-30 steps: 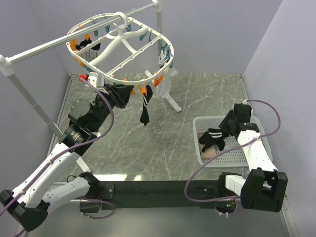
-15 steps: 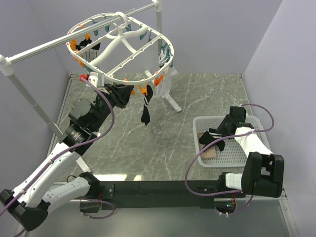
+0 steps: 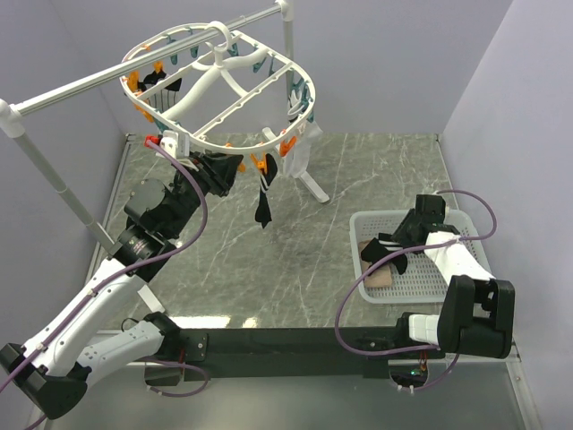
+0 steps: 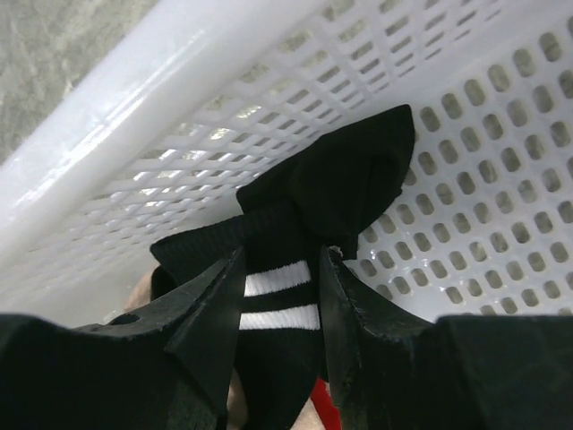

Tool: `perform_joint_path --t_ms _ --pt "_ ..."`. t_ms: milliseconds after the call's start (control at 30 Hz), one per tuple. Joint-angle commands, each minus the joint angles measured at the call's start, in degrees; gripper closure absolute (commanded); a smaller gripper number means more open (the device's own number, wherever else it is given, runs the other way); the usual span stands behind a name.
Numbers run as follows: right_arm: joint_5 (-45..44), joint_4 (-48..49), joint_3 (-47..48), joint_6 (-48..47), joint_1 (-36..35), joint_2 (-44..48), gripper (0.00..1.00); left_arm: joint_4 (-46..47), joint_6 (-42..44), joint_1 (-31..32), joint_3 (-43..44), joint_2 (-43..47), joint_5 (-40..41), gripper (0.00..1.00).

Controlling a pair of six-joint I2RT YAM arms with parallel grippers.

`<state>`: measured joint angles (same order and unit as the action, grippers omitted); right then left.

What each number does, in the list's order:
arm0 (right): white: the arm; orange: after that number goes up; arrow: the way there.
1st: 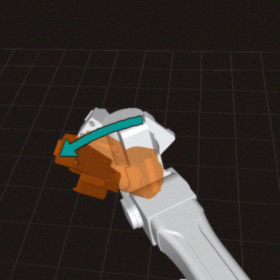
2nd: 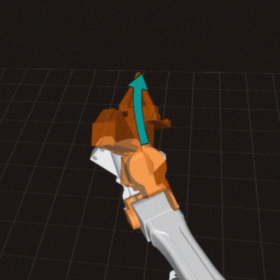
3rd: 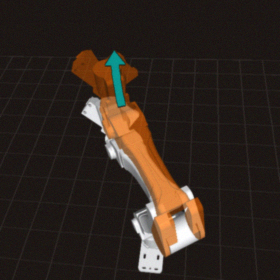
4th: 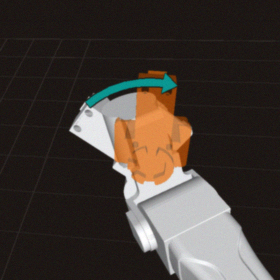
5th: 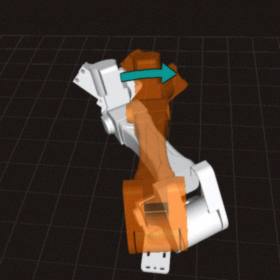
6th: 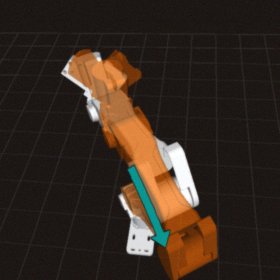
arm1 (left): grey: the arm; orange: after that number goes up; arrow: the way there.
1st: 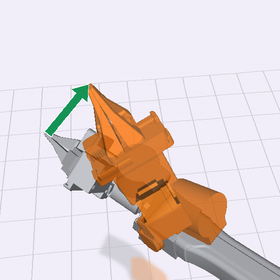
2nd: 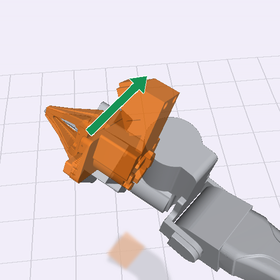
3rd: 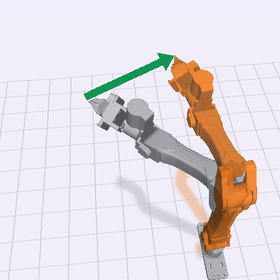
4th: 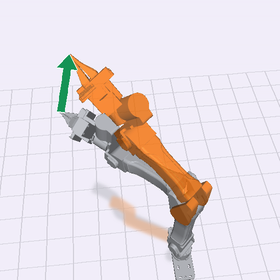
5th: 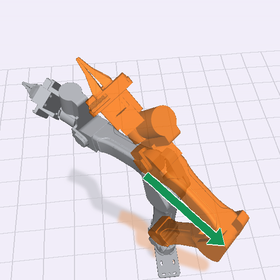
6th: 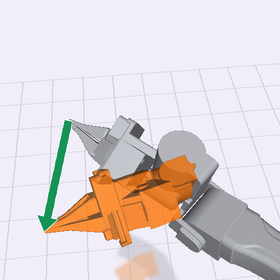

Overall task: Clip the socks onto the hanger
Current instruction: Pick up the sock from the bin.

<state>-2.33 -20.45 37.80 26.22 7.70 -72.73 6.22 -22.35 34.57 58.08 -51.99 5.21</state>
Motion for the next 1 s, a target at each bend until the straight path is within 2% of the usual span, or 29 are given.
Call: perform_joint_path --t_ms 0,67,133,200,233,300,500,767,967 --pt "1.27 2.43 -0.01 0.68 0.03 -1.36 0.54 2.40 -0.68 -0.29 0.19 0.31 -0.64 0.77" --pt "1.27 2.17 0.17 0.94 0.03 -1.63 0.55 2.39 -0.59 -0.29 0.27 0.31 -0.55 0.77" --pt "2.15 2.34 -0.01 1.03 0.03 -0.93 0.64 2.39 -0.50 -0.29 0.19 0.22 -0.64 0.77" --pt "2.15 2.43 -0.18 1.03 0.03 0.48 0.77 2.39 -0.59 -0.29 0.19 0.31 -0.47 0.77" --pt "2.15 2.17 -0.01 1.03 0.03 1.00 0.92 2.39 -0.50 -0.29 0.19 0.22 -0.47 0.77" --pt "2.15 0.50 0.86 0.68 -0.15 2.41 1.00 2.39 -0.50 -0.29 0.10 0.31 -0.47 0.77" --pt "3.37 -1.70 2.10 -0.55 -1.46 11.01 1.00 2.39 -0.59 -0.29 0.10 0.39 -0.64 0.77" --pt "6.90 2.34 0.52 -3.89 -3.66 25.25 1.00 2.57 -0.85 -0.29 0.01 0.74 -0.99 0.77" --pt "5.58 4.27 -3.43 -7.49 -7.44 29.49 1.00 2.83 -1.20 -0.29 -0.16 0.57 -1.43 0.77"
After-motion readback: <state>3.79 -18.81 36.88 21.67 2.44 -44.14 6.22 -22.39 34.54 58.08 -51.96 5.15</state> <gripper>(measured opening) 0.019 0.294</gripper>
